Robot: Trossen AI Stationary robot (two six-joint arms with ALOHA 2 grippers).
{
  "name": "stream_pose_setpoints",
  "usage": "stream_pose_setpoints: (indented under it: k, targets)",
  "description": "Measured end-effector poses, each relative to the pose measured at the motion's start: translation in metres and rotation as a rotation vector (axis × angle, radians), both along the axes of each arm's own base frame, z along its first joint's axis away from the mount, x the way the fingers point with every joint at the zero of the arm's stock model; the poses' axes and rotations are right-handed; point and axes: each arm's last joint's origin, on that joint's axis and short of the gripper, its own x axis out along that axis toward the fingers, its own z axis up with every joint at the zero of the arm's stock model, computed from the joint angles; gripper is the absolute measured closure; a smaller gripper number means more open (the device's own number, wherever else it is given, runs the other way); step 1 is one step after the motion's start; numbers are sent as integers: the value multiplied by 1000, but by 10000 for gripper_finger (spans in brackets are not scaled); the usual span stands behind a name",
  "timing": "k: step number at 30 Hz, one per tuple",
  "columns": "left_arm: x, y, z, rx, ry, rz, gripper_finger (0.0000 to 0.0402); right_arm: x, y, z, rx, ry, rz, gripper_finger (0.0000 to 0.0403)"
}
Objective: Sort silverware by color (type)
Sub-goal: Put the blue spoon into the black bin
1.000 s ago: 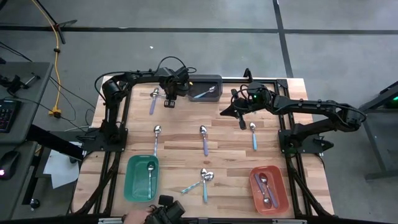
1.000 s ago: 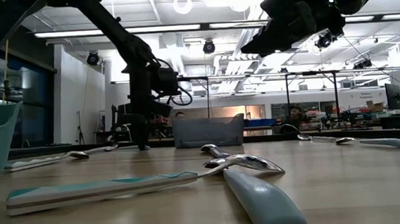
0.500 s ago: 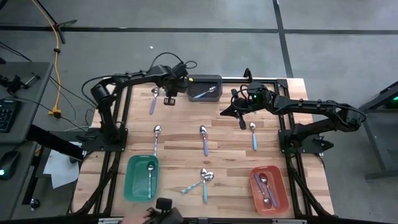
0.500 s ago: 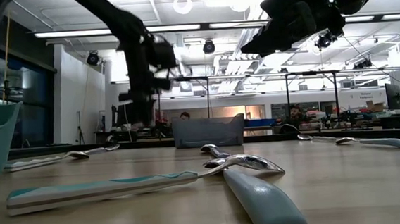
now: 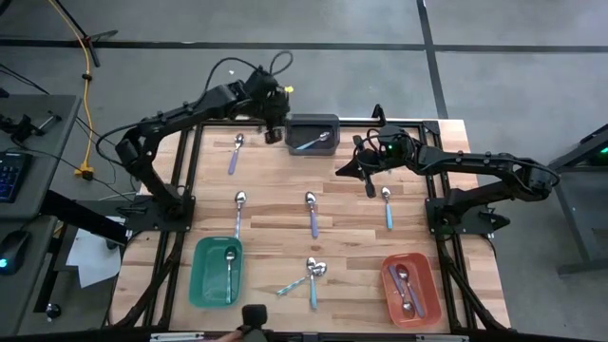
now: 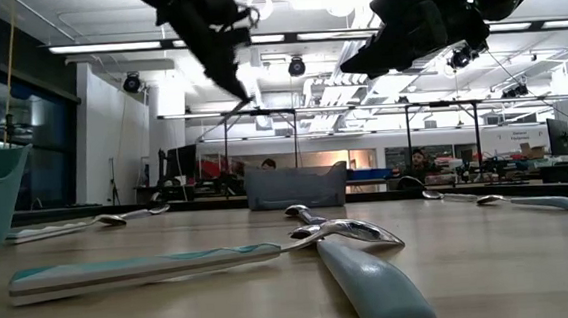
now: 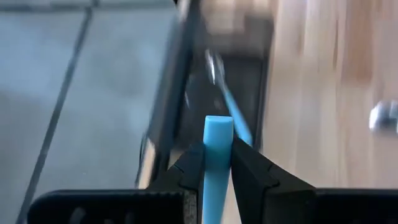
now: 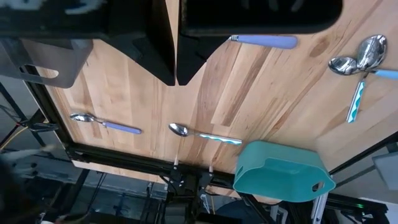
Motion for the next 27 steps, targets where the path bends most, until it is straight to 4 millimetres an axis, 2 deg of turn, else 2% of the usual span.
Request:
stream_pose_setpoints:
  k: [6,10,14,19,22,27]
  targets:
    - [29,5,20,-40,-215,12,360,0,0,0,1,1,0,403]
    - [51,10,23,-84,-254,15,360,0,0,0,1,3,0,403]
    - [73,19,7,-137,-224,40,360,0,0,-1,3,7,-1,403]
    - [96,35,-22,-209,-180,93,360,0,0,-1,2,9,-4,403]
    - [104,42,-43,-248,-132,113,360,0,0,-1,4,13,-4,403]
    - [110,48,-66,-269,-82,116,360,-1,0,-1,5,16,-3,403]
